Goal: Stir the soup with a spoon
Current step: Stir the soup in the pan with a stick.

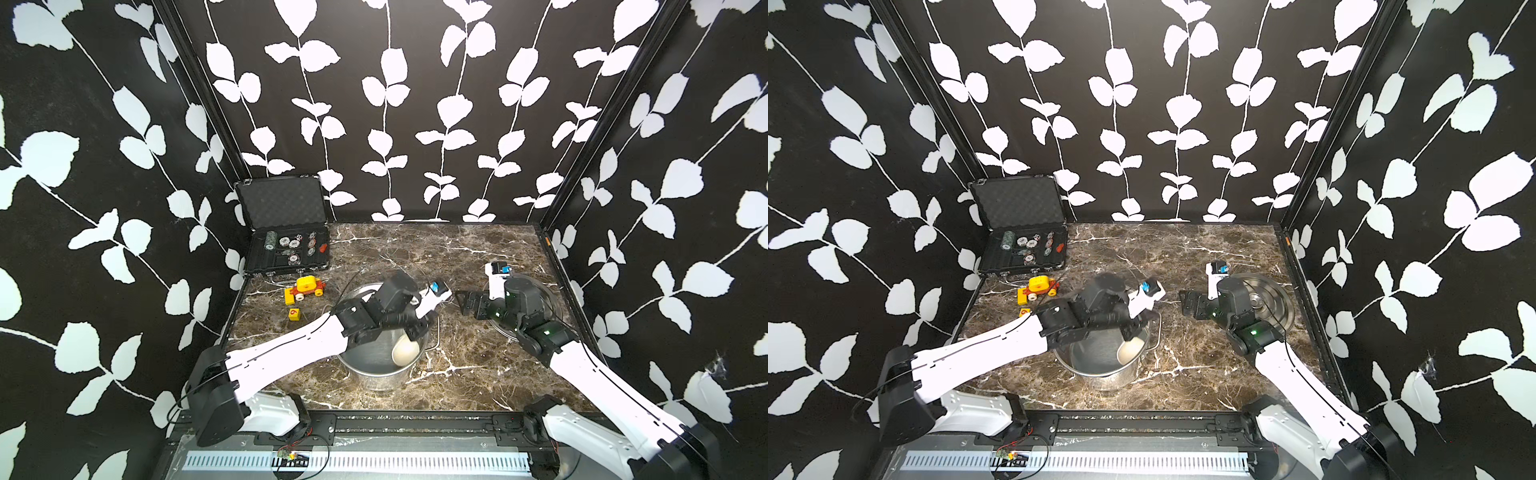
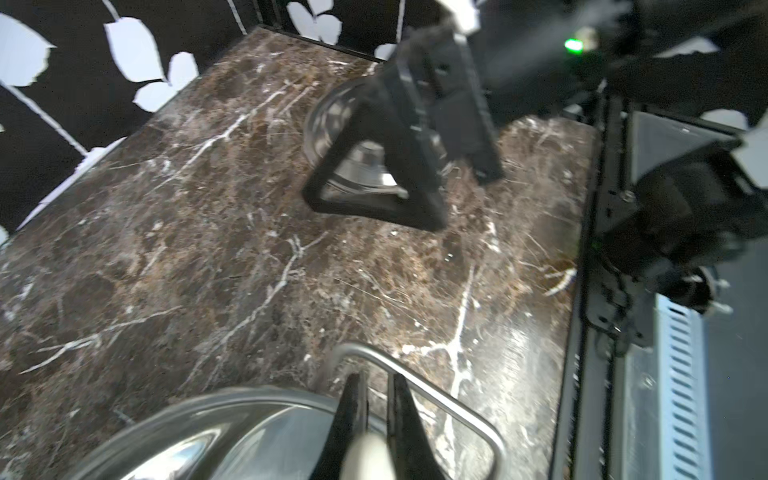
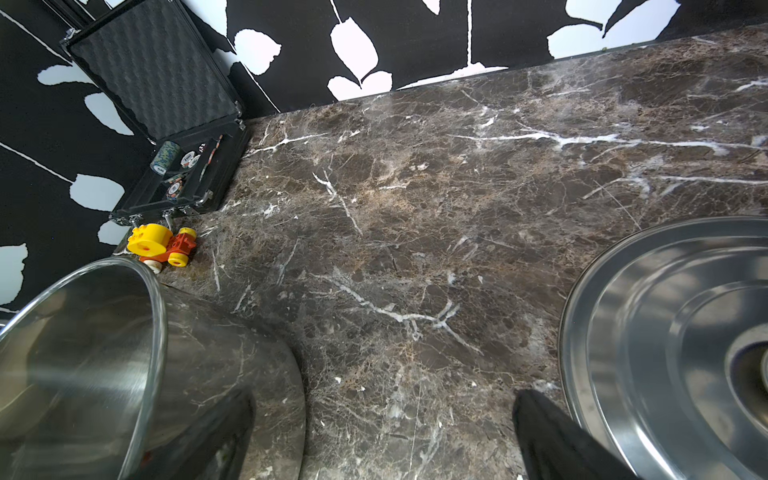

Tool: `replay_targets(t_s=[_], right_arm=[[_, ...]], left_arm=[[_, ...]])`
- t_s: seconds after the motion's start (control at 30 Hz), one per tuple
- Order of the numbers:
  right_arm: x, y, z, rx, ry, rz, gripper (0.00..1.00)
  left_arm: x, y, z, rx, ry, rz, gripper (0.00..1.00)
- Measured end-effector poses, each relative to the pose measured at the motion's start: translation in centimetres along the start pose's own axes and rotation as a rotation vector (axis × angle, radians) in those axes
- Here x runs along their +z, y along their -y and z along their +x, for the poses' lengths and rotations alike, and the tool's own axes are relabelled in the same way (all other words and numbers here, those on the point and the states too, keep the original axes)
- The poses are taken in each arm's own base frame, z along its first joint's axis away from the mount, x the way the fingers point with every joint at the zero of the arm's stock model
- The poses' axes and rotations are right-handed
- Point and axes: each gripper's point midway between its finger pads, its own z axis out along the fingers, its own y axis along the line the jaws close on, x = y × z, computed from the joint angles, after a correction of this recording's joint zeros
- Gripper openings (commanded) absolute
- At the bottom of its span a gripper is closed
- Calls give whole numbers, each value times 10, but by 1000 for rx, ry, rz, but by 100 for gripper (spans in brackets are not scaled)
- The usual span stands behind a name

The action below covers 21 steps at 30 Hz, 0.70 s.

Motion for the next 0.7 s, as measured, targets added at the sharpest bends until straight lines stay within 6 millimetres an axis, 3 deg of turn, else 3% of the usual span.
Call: replay_targets(t_s=[0.13, 0.37, 0.6, 0.7], right_arm=[[4, 1, 3, 3, -14, 3, 99], [12, 2, 9, 6, -43, 2, 99], [20, -2, 9, 10, -64, -20, 99], [23, -4, 9, 13, -69, -29, 99]], left_arm=[[-20, 9, 16, 0, 2, 9, 0], [-58, 8, 48, -37, -7, -47, 0], [-93, -10, 61, -63, 16, -167, 0], [-107, -30, 67, -112, 37, -238, 0]])
